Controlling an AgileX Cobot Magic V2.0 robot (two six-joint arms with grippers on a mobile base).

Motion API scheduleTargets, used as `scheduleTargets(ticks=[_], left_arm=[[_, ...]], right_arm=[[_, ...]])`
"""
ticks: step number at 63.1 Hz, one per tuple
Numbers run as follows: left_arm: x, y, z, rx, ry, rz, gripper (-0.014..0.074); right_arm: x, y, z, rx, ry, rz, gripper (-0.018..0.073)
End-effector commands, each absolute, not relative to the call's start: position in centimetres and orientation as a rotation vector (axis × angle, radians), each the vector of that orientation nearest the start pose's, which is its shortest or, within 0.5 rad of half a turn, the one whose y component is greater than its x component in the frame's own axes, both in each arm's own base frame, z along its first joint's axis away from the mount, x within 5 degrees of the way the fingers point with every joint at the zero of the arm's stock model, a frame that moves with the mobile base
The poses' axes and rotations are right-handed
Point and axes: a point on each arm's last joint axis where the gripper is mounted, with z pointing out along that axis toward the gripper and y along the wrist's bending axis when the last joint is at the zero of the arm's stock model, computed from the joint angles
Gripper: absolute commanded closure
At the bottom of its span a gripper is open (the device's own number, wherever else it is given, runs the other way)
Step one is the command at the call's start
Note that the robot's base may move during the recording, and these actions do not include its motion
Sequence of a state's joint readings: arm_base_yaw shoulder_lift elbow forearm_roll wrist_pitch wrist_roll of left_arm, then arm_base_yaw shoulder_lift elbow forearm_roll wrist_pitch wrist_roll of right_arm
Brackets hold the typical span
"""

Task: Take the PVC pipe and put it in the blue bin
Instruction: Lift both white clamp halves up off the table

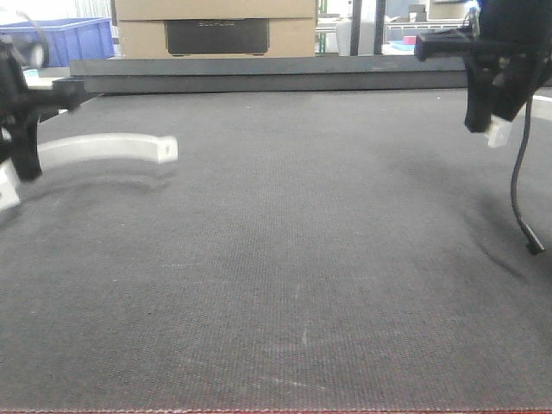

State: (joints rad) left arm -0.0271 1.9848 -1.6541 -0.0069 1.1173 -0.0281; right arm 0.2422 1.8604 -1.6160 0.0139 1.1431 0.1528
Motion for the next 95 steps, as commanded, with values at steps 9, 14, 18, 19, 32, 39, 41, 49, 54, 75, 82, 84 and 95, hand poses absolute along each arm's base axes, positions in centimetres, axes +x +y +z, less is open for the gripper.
scheduleTargets(ticks=[9, 14, 18, 19, 32, 39, 41, 49, 54, 75, 82, 84, 95], left_arm=[[40.2, -1.1, 29.9, -0.064, 2.738, -0.056, 0.0708], [39.5, -1.1, 31.9, -0.062, 2.665, -0.059, 0.0708], [38.8, -1.1, 33.5, -0.061, 2.611, -0.061, 0.0708], [38.6, -1.1, 33.9, -0.06, 2.599, -0.062, 0.0708], [36.1, -1.2, 36.7, -0.066, 2.493, -0.097, 0.0708], [34.3, -1.3, 36.8, -0.074, 2.435, -0.116, 0.0708], [33.8, -1.2, 36.7, -0.075, 2.418, -0.116, 0.0708], [31.8, -1.2, 36.2, -0.08, 2.337, -0.118, 0.0708], [30.4, -1.1, 35.8, -0.087, 2.282, -0.125, 0.0708], [24.7, -0.8, 35.4, -0.096, 1.991, -0.126, 0.0708], [22.9, -0.7, 35.4, -0.095, 1.928, -0.127, 0.0708], [22.4, -0.7, 35.5, -0.095, 1.909, -0.127, 0.0708], [18.8, -0.6, 36.5, -0.09, 1.801, -0.13, 0.0708]], right_arm=[[37.2, 9.1, 31.1, -0.14, 2.76, 0.102, 0.0713], [36.6, 9.0, 32.7, -0.139, 2.695, 0.109, 0.0713], [36.3, 8.7, 34.0, -0.141, 2.631, 0.102, 0.0713], [36.2, 8.7, 34.2, -0.142, 2.619, 0.1, 0.0713], [34.5, 8.1, 36.4, -0.146, 2.476, 0.096, 0.0713], [33.3, 7.8, 36.8, -0.148, 2.396, 0.105, 0.0713], [32.9, 7.7, 36.7, -0.148, 2.379, 0.11, 0.0713], [31.1, 7.2, 36.6, -0.153, 2.267, 0.124, 0.0713], [29.8, 7.0, 36.3, -0.154, 2.197, 0.14, 0.0713], [23.8, 5.6, 33.8, -0.117, 2.048, 0.193, 0.0713], [22.0, 4.3, 34.0, -0.068, 2.003, 0.184, 0.0713], [21.4, 3.6, 34.1, -0.042, 1.985, 0.174, 0.0713], [17.7, 0.9, 35.4, 0.072, 1.878, 0.105, 0.0713]])
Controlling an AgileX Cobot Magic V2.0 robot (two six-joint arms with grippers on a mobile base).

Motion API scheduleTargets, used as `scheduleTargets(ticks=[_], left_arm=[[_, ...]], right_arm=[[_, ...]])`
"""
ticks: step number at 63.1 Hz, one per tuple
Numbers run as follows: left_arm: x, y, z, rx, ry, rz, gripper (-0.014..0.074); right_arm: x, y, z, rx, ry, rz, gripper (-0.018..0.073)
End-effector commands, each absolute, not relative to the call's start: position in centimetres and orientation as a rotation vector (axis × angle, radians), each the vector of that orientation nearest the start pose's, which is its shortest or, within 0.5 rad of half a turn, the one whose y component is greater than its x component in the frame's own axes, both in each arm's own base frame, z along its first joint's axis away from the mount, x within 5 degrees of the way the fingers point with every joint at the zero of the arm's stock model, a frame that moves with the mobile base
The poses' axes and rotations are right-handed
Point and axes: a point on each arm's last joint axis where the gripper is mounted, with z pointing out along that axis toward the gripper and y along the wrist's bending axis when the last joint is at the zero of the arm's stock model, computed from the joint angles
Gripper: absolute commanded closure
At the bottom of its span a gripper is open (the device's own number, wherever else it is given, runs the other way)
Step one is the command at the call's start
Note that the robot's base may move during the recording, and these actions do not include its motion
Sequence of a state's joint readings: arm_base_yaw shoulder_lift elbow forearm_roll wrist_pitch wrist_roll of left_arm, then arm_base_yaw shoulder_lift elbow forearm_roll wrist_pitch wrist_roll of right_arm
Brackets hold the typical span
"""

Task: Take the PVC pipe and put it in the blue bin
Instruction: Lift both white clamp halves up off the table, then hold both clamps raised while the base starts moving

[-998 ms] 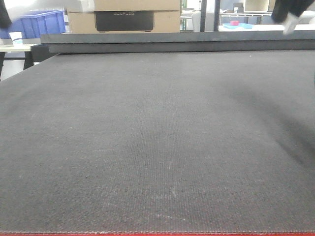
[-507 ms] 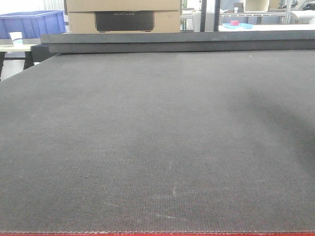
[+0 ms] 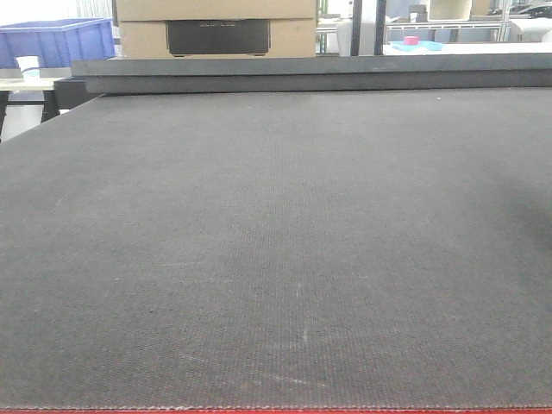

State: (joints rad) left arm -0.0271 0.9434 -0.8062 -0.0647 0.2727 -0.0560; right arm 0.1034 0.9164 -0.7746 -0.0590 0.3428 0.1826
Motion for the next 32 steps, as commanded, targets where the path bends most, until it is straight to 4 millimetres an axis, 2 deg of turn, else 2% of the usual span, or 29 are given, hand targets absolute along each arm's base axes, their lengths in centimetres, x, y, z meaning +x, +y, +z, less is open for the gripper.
scheduleTargets(ticks=[1, 17, 24, 32], left_arm=[[18.5, -0.6, 36.6, -0.089, 1.797, -0.131, 0.0708], [14.1, -0.6, 38.1, -0.079, 1.74, -0.138, 0.0708], [12.7, -0.5, 38.8, -0.075, 1.679, -0.14, 0.0708], [11.6, -0.5, 39.5, -0.072, 1.617, -0.139, 0.0708]], right_arm=[[17.3, 0.8, 35.5, 0.077, 1.87, 0.102, 0.0713], [11.6, 0.2, 37.5, 0.081, 1.75, 0.088, 0.0713], [9.9, 0.1, 37.6, 0.074, 1.71, 0.074, 0.0713], [8.8, 0.0, 38.0, 0.062, 1.648, 0.06, 0.0713]])
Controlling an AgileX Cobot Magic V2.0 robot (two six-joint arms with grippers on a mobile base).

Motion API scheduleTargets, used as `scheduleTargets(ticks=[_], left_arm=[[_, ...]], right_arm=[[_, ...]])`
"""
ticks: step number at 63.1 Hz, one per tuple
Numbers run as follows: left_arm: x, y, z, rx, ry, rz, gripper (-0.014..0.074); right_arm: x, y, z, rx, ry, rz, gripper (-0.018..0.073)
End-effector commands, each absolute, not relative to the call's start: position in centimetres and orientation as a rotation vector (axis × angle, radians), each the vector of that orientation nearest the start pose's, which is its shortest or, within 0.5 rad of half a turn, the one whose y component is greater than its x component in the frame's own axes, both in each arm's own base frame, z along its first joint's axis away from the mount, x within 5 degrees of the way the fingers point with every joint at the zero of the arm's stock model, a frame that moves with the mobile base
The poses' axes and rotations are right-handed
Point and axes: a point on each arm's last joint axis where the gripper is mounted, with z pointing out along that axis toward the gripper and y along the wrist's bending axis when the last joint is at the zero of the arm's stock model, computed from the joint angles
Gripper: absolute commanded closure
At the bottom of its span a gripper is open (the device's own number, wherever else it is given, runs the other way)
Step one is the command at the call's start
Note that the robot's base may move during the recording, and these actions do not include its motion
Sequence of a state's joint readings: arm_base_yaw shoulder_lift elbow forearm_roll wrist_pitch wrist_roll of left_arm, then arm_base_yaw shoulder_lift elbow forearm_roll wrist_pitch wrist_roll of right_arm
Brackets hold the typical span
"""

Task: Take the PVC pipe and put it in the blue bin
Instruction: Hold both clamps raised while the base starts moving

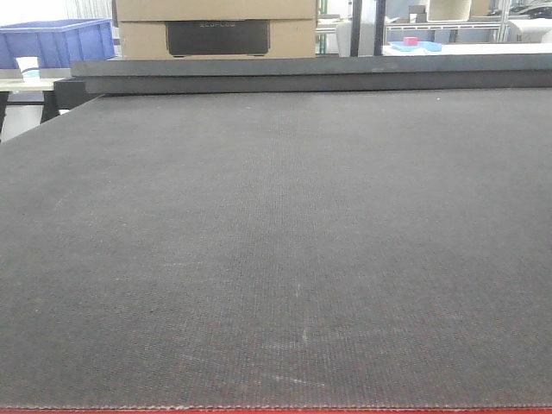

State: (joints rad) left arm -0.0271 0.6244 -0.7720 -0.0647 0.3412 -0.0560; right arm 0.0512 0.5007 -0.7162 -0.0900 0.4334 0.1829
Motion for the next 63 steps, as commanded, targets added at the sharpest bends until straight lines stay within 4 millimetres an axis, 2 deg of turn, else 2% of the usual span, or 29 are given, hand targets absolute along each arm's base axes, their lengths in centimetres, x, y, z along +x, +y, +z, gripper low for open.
scheduleTargets(ticks=[1, 8, 17, 28, 37, 45, 55, 63], left_arm=[[11.5, -0.5, 39.6, -0.071, 1.606, -0.139, 0.0708], [10.7, -0.4, 40.1, -0.07, 1.559, -0.14, 0.0708], [10.6, -0.5, 40.2, -0.074, 1.555, -0.148, 0.0708], [10.0, -0.4, 40.4, -0.071, 1.536, -0.147, 0.0708], [8.4, -0.3, 40.4, -0.034, 1.498, -0.102, 0.0708], [6.6, -0.3, 39.4, -0.014, 1.462, -0.074, 0.0708], [5.2, -0.2, 37.6, -0.001, 1.449, -0.059, 0.0708], [4.6, -0.2, 37.1, -0.001, 1.44, -0.061, 0.0708]], right_arm=[[8.6, 0.0, 38.2, 0.061, 1.635, 0.061, 0.0713], [8.2, 0.2, 38.6, 0.071, 1.58, 0.121, 0.0713], [8.2, 1.0, 39.0, 0.0, 1.543, 0.198, 0.0713], [6.9, 1.9, 39.3, -0.255, 1.482, 0.181, 0.0713], [5.7, 1.9, 38.9, -0.308, 1.505, 0.221, 0.0713], [4.7, 1.4, 38.1, -0.315, 1.581, 0.209, 0.0713], [3.4, 0.9, 38.3, -0.302, 1.53, 0.217, 0.0713], [2.9, 0.7, 38.3, -0.258, 1.522, 0.258, 0.0713]])
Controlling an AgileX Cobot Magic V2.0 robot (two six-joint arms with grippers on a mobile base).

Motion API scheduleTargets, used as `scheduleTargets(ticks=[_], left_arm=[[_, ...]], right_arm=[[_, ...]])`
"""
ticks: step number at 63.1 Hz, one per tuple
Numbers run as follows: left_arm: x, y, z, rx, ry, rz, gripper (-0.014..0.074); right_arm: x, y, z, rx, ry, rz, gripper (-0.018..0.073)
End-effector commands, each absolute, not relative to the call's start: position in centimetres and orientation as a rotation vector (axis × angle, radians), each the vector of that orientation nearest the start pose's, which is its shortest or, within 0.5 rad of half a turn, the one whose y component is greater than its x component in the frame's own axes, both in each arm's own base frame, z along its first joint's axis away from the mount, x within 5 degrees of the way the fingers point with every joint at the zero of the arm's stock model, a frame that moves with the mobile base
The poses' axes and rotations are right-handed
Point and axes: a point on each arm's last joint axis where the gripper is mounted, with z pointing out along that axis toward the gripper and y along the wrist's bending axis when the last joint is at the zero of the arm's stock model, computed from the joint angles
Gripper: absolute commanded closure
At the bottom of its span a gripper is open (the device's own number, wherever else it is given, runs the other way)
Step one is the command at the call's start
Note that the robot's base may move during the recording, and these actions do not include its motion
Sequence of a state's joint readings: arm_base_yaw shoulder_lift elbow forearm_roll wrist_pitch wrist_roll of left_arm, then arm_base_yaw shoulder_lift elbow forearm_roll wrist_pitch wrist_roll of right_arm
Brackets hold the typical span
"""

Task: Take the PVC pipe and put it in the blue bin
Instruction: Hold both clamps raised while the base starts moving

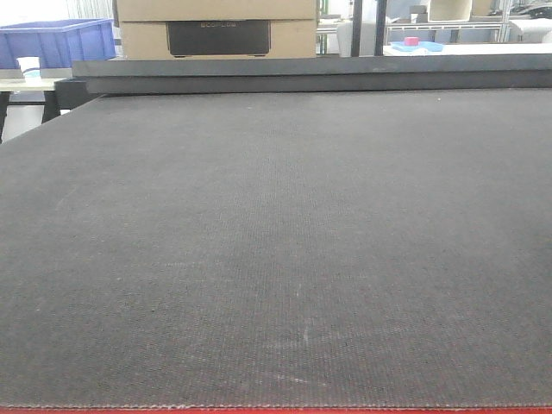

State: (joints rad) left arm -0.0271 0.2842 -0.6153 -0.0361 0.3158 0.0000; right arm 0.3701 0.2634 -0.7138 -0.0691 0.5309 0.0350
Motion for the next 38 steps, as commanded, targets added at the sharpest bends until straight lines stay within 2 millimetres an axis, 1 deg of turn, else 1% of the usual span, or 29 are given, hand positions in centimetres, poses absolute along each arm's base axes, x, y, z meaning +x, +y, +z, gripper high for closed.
scheduleTargets(ticks=[1, 5, 10, 19, 26, 38], left_arm=[[4.57, -0.22, 37.09, -0.001, 1.436, -0.061, 0.0708], [4.56, -0.22, 37.12, -0.001, 1.433, -0.061, 0.0708], [4.56, -0.3, 37.1, 0.007, 1.436, -0.077, 0.0708], [4.5, -0.82, 37.08, 0.081, 1.437, -0.178, 0.0708], [4.45, -0.97, 37.17, 0.159, 1.42, -0.173, 0.0708], [4.42, -1.07, 37.21, 0.176, 1.414, -0.191, 0.0708]], right_arm=[[2.8, 0.69, 38.33, -0.251, 1.521, 0.265, 0.0713], [2.83, 0.68, 38.2, -0.234, 1.525, 0.279, 0.0713], [2.87, 0.57, 38.23, -0.241, 1.52, 0.252, 0.0713], [2.94, 0.31, 38.32, -0.256, 1.505, 0.188, 0.0713], [2.94, 0.31, 38.32, -0.252, 1.506, 0.193, 0.0713], [2.95, 0.31, 38.17, -0.252, 1.523, 0.193, 0.0713]])
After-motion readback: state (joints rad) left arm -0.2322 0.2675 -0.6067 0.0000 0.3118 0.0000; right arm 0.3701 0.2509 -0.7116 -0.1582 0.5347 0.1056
